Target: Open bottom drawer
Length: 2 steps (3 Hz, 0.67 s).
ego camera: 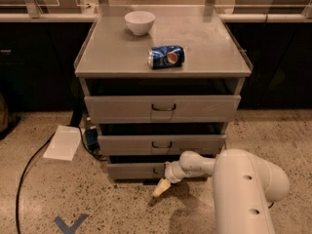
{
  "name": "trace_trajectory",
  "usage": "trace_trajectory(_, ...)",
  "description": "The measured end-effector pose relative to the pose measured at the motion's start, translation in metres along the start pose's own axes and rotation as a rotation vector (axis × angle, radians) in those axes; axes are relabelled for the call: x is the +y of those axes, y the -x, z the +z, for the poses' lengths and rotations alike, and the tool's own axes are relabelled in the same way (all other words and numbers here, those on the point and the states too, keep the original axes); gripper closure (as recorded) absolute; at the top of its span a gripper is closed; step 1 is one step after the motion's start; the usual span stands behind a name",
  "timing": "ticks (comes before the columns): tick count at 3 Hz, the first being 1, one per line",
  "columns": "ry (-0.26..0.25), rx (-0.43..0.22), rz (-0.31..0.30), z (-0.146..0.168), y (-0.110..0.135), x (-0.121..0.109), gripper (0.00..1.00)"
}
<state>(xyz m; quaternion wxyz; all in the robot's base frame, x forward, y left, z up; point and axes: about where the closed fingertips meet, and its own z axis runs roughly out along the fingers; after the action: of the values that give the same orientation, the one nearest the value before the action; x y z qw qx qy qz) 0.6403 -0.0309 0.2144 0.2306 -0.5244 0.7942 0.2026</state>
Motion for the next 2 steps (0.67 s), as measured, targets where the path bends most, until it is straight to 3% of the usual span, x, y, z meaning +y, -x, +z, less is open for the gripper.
trace_trajectory(1,-0.058,-0.007,-0.021,-0.0127,0.0085,-0.0117,0.0)
trace_trajectory(2,-0.084,-0.006,-0.023,-0.0069,0.0095,-0.0207,0.0)
